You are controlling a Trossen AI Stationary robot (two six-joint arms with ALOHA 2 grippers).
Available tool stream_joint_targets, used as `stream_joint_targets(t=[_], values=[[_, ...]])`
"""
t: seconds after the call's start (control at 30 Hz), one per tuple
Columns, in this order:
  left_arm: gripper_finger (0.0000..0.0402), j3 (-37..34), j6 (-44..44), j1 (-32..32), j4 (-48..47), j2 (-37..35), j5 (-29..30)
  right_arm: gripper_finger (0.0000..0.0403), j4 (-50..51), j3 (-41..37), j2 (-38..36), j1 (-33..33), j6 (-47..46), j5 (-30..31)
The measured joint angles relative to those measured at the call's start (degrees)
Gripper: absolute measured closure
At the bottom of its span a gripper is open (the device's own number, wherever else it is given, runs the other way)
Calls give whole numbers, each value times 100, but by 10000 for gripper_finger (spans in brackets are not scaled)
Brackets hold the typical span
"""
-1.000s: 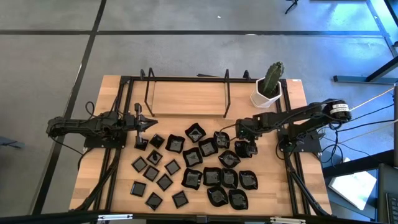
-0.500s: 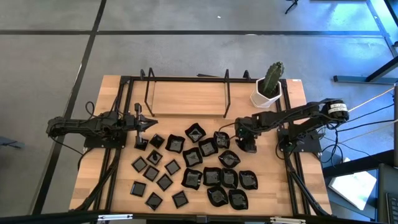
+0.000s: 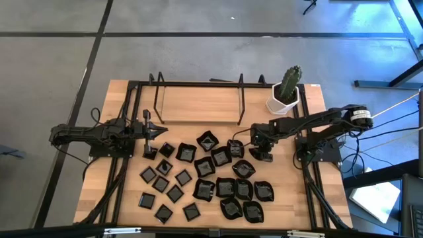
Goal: Pick & Place Mini shaped plates
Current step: Put the leaf-shaped plate on the shelf
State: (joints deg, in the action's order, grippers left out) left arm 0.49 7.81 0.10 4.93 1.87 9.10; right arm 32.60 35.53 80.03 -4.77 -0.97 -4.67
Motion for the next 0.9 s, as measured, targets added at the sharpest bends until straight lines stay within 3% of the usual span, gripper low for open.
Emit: stream_joint_targets(t=[0.3, 0.9], values=[[391, -2, 0, 0, 0, 0, 24, 399, 376, 569, 26, -1, 38, 56], [392, -1, 1, -2, 2, 0, 26, 402, 1978, 2700, 17, -5, 307, 291]])
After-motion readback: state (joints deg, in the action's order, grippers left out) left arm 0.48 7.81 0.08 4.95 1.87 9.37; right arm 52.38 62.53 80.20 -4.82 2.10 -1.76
